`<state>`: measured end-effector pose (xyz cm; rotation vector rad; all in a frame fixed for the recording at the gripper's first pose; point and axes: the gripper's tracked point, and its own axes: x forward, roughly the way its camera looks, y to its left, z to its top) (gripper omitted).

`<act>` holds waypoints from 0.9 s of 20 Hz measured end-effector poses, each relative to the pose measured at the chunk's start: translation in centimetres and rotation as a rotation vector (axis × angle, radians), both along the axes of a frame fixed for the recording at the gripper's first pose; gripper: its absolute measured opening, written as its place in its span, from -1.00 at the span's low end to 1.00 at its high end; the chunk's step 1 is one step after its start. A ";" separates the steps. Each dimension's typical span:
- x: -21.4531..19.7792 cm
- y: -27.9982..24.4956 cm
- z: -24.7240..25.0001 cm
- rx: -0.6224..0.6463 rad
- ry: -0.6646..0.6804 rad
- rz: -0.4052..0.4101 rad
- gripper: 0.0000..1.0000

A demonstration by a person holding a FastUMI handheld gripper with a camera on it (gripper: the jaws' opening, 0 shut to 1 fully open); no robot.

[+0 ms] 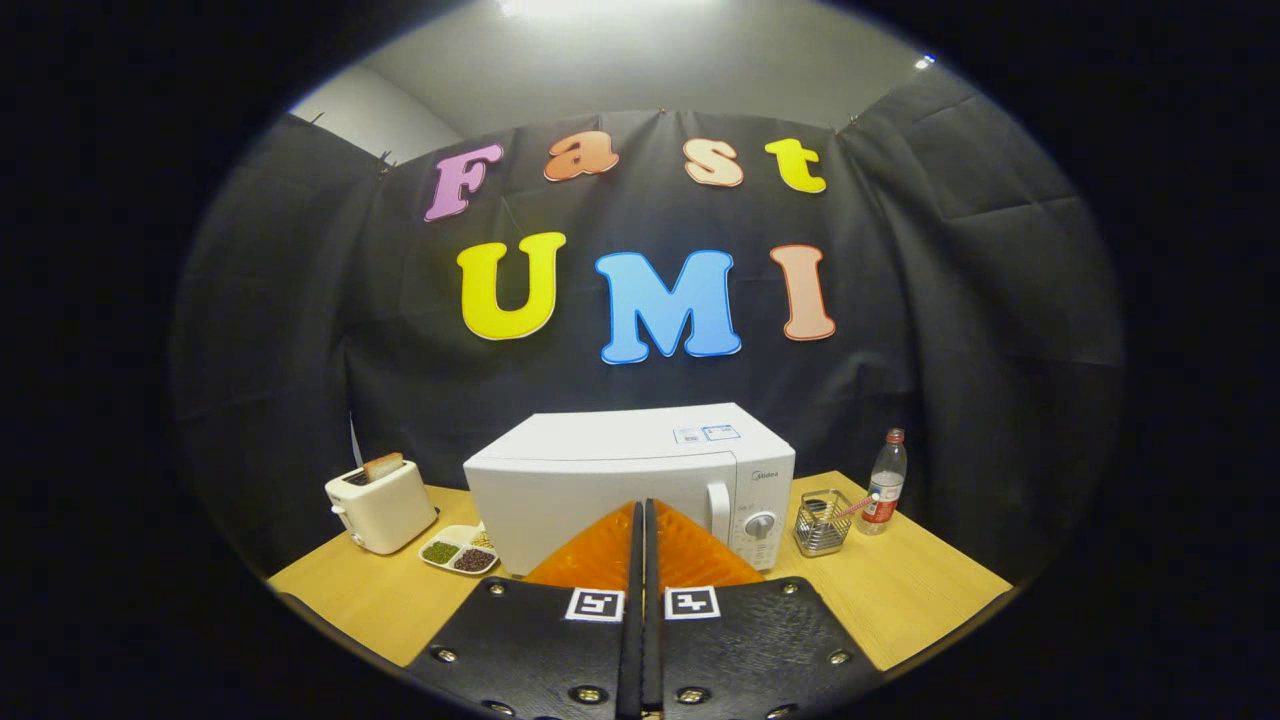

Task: Open the microwave, put the food inside, and close the microwave door.

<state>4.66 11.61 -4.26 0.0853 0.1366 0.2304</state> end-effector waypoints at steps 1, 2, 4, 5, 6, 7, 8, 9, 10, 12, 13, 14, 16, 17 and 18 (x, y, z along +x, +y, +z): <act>-1.3 -0.2 0.3 0.004 -0.010 -0.003 -0.99; -2.2 -0.5 0.5 0.008 -0.018 -0.011 -0.62; -4.1 -0.8 0.8 0.020 -0.035 -0.014 0.08; -5.2 -1.0 0.7 0.024 -0.038 -0.011 0.36; -6.0 -1.3 0.5 0.022 -0.036 -0.014 0.99; -6.7 -1.6 0.6 0.021 -0.036 -0.016 0.95; -7.2 -1.8 0.6 0.022 -0.037 -0.022 0.94; -8.0 -2.1 0.8 0.021 -0.038 -0.025 0.94; -8.4 -2.3 1.1 0.017 -0.044 -0.032 0.94; -8.9 -2.6 1.6 0.002 -0.058 -0.033 0.94; -9.1 -2.7 1.9 -0.006 -0.065 -0.034 0.94; -9.3 -2.7 2.4 -0.011 -0.079 -0.036 0.94; -9.2 -2.7 3.3 -0.018 -0.097 -0.036 0.94; -9.2 -2.3 3.7 -0.016 -0.103 -0.029 0.94; -9.2 -2.0 3.9 -0.013 -0.107 -0.025 0.94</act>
